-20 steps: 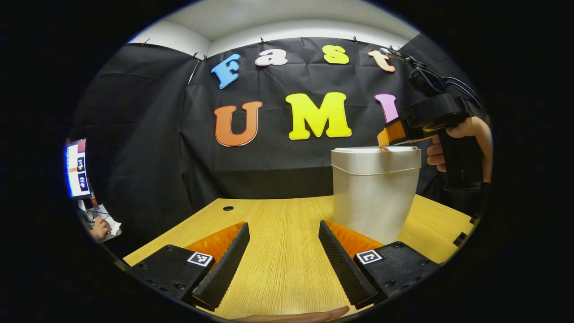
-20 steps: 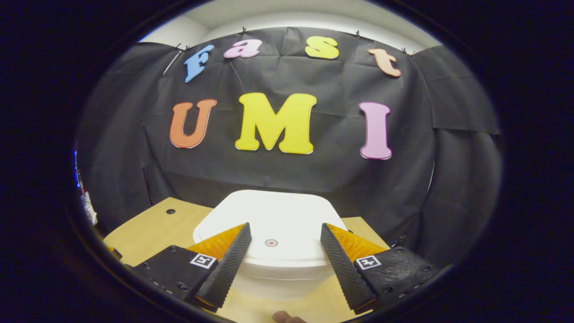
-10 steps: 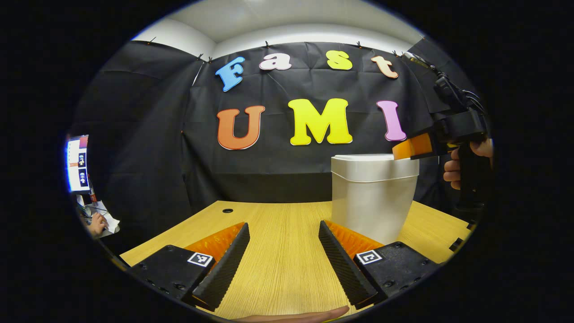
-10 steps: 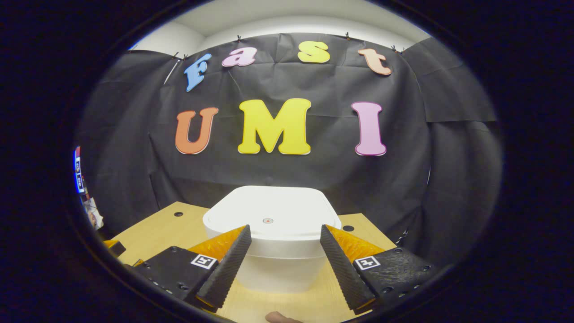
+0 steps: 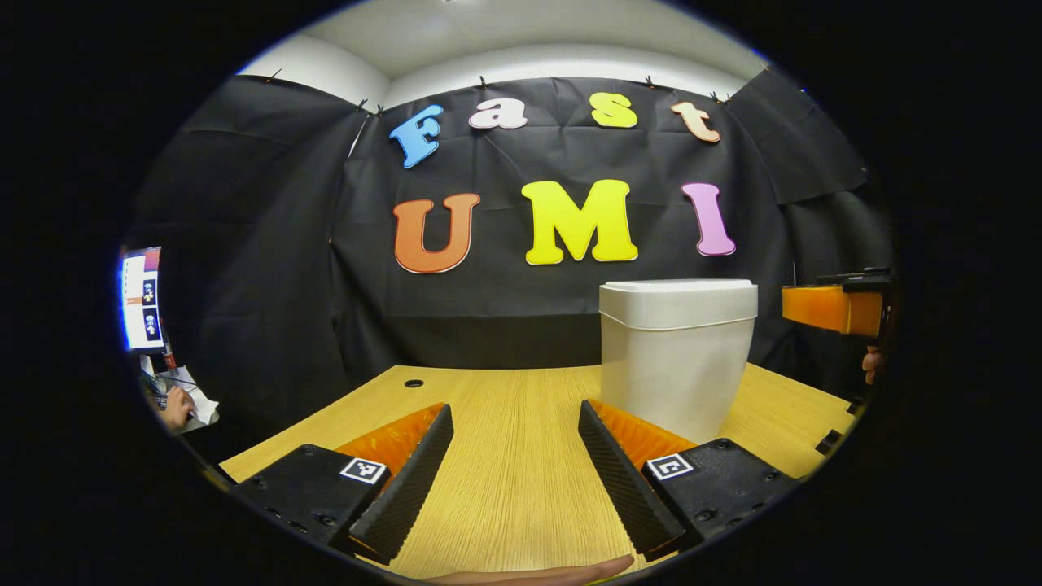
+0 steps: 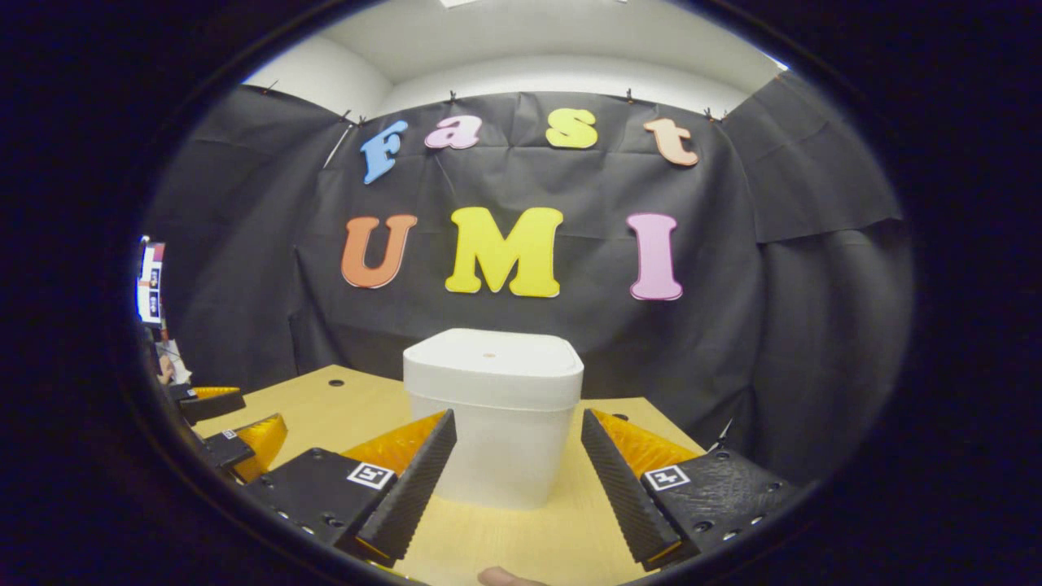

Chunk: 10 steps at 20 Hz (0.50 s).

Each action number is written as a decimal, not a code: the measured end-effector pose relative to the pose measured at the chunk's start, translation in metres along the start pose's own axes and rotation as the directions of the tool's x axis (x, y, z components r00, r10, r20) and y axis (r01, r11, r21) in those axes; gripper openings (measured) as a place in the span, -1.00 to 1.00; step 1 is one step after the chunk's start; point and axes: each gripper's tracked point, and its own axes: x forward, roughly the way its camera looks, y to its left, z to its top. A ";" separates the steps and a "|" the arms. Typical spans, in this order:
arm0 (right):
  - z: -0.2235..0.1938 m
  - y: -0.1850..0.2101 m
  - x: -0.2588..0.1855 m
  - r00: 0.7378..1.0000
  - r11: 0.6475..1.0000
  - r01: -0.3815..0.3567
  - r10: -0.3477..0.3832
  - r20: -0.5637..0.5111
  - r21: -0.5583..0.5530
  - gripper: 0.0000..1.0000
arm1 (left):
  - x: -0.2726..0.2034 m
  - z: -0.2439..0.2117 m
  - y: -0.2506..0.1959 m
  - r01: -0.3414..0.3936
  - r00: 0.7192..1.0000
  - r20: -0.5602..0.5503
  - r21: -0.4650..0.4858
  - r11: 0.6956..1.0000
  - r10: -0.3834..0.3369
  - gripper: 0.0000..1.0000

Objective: Press the lid of the desktop garbage bin to open it, pick up the crumpled paper on the desktop and throw it into the bin, then pick up the pop can on the desktop and drop it into the bin, and finally close the garbage bin lid.

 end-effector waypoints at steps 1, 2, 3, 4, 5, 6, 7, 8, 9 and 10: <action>-0.004 -0.005 -0.008 1.000 1.000 0.009 -0.009 -0.002 -0.007 0.91 | -0.001 0.000 -0.003 0.009 1.000 -0.001 -0.001 1.000 -0.009 0.99; -0.006 -0.011 -0.015 1.000 1.000 0.018 -0.018 0.005 -0.017 0.91 | -0.003 0.000 -0.005 0.013 1.000 0.000 -0.002 1.000 -0.013 0.99; -0.009 -0.016 -0.022 0.999 0.999 0.033 -0.032 0.018 -0.019 0.91 | -0.004 0.002 -0.006 0.014 1.000 0.004 0.000 1.000 -0.014 0.99; -0.012 -0.021 -0.029 0.998 0.999 0.047 -0.046 0.030 -0.014 0.91 | -0.005 0.002 -0.007 0.015 1.000 0.006 0.002 1.000 -0.015 1.00; -0.017 -0.024 -0.036 0.998 0.999 0.053 -0.053 0.030 0.005 0.90 | -0.006 0.003 -0.008 0.019 1.000 0.009 0.004 1.000 -0.019 0.99; -0.023 -0.026 -0.041 0.998 0.998 0.055 -0.056 0.031 0.032 0.91 | -0.008 0.004 -0.010 0.023 1.000 0.013 0.005 1.000 -0.023 0.99; -0.028 -0.026 -0.047 0.998 0.998 0.048 -0.049 0.031 0.049 0.91 | -0.010 0.005 -0.012 0.026 1.000 0.017 0.006 1.000 -0.026 0.99; -0.033 -0.027 -0.050 0.998 0.997 0.047 -0.049 0.034 0.055 0.91 | -0.013 0.006 -0.012 0.026 0.999 0.021 0.006 1.000 -0.026 0.99; -0.037 -0.032 -0.053 0.997 0.997 0.058 -0.060 0.042 0.046 0.91 | -0.014 0.007 -0.012 0.027 0.999 0.024 0.004 1.000 -0.027 0.99; -0.039 -0.038 -0.055 0.995 0.996 0.081 -0.082 0.053 0.029 0.90 | -0.015 0.007 -0.014 0.030 0.999 0.026 0.004 1.000 -0.030 0.99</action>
